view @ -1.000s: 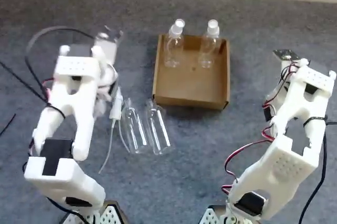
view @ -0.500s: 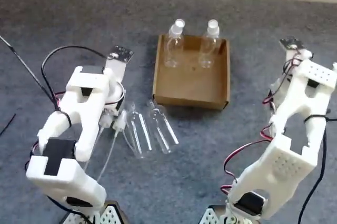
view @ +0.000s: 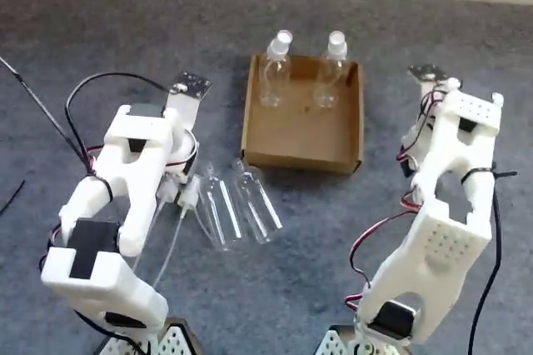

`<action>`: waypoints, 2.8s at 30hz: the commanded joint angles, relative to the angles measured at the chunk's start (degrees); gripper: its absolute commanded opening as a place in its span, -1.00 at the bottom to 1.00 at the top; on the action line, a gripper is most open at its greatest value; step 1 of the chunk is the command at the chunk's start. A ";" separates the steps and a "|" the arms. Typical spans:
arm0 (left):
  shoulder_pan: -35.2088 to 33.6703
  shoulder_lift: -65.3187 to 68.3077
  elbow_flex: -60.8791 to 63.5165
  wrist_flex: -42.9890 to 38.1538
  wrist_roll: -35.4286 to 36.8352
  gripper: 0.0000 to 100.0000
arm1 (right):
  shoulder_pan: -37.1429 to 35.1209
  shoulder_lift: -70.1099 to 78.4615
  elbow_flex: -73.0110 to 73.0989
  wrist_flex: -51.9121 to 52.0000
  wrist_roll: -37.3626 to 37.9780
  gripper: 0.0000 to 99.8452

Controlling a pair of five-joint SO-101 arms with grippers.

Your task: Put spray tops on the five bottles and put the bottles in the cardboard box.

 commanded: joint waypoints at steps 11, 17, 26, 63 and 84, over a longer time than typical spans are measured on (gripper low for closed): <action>0.66 -0.48 -0.22 -1.58 0.00 -0.89 | 2.15 -0.75 -2.86 -0.40 -0.53 -0.71; 0.13 -1.10 -0.57 -1.32 0.00 -0.89 | 2.24 -3.47 -6.11 4.00 -0.88 -1.00; -2.95 -15.69 -2.95 -0.09 0.18 -0.89 | -3.74 -25.80 -17.98 13.14 -13.89 -0.99; 20.79 -48.48 -30.55 7.21 17.58 -0.89 | -49.63 -101.14 83.21 -53.14 -32.44 -0.99; 32.40 -33.98 -28.00 -14.86 17.23 -0.90 | -49.45 -127.43 104.31 -59.21 -32.00 -0.99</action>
